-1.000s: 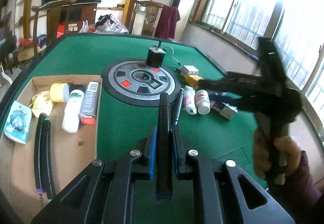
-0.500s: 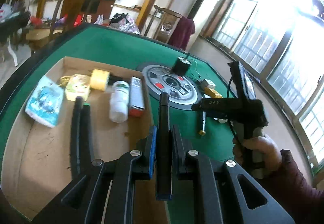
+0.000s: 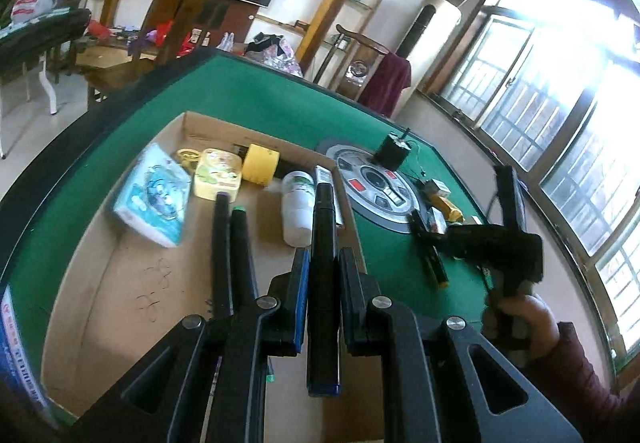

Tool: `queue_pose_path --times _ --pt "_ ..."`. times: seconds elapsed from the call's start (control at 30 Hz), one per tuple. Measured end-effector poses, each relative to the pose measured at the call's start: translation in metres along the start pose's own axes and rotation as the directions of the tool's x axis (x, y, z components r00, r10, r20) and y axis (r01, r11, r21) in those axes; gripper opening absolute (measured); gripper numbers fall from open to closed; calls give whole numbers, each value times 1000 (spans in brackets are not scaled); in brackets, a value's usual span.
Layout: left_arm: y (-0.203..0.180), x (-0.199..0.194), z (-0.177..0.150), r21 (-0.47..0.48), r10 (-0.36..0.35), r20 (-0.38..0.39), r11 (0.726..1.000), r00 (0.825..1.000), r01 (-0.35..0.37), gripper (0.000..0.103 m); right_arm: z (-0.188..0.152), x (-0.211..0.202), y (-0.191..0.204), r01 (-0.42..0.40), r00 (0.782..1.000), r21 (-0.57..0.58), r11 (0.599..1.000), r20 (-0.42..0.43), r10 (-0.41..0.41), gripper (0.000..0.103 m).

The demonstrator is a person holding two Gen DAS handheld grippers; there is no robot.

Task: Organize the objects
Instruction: 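Carry both markers into the cardboard box and open both tools to release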

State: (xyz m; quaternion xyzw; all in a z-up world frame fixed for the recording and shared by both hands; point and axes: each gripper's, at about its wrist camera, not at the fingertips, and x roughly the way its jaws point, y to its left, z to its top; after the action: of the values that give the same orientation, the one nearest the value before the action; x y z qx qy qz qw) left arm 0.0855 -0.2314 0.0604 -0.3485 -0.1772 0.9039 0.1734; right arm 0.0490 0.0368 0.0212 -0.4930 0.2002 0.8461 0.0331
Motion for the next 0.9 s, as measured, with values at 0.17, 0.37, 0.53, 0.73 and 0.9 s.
queue_pose_path --times 0.17,0.37,0.53,0.73,0.9 --pt "10 -5 2 -18 62 13 998 998 -62 12 -9 -13 -10 -153 988 81 985 -18 155 12" --pt "24 -2 3 -35 159 -2 987 987 -159 12 -15 -39 19 -289 957 46 956 -6 289 12" --pt "38 2 1 -61 211 -23 975 977 -212 12 -26 -50 62 -384 922 -16 923 -59 382 12" --pt "61 14 -1 -108 236 -78 964 969 -243 12 -38 -28 112 -449 886 -63 891 -159 435 13" --pt "73 21 -4 -128 242 -103 959 965 -254 12 -53 -8 147 -453 878 -94 887 -222 425 13"
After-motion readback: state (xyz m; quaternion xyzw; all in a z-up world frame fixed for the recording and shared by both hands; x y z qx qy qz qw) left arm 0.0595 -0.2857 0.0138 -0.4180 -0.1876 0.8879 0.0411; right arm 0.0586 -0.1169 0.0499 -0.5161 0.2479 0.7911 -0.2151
